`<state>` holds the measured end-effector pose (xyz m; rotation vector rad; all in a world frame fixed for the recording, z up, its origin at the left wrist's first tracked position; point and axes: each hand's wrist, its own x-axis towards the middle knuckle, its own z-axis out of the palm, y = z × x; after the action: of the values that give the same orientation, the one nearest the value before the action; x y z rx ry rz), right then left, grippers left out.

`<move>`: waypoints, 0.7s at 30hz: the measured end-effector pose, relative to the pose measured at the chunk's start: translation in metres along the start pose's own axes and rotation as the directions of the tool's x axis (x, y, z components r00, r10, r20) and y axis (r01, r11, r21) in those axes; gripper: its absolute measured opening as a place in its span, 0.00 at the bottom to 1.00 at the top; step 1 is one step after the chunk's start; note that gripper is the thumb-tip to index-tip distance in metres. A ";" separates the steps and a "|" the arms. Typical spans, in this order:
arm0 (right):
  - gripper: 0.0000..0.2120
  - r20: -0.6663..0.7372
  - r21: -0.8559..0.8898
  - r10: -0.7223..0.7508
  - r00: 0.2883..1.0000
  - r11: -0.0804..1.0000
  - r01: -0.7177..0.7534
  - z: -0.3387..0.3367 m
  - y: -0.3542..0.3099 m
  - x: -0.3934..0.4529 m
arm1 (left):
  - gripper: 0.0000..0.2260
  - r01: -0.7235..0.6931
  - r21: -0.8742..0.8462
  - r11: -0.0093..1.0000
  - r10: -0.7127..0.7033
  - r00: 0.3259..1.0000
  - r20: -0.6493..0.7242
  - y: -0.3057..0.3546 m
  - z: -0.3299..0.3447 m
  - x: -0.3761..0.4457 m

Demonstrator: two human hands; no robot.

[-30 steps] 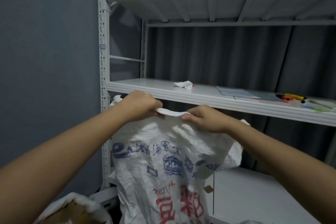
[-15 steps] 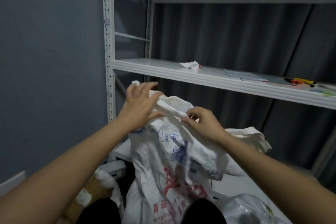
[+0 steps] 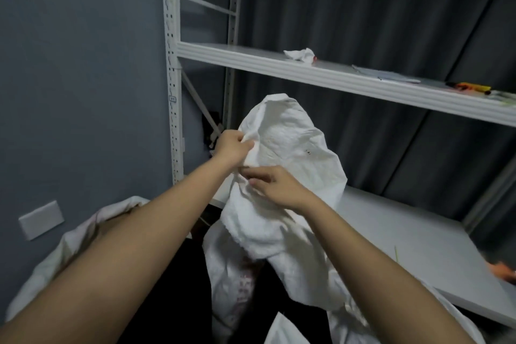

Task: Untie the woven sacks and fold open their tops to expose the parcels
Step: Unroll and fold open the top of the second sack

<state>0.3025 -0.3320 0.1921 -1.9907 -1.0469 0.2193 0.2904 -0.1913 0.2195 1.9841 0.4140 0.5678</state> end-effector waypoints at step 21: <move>0.11 -0.098 -0.867 -0.583 0.806 0.448 0.219 -0.021 -0.023 0.054 | 0.19 -0.320 0.703 0.635 0.446 0.895 0.005 -0.043 -0.089 -0.052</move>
<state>0.3336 -0.2985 0.2341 -2.3092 -1.4827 -1.1387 0.1956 -0.1335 0.2060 2.8055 0.3254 0.9657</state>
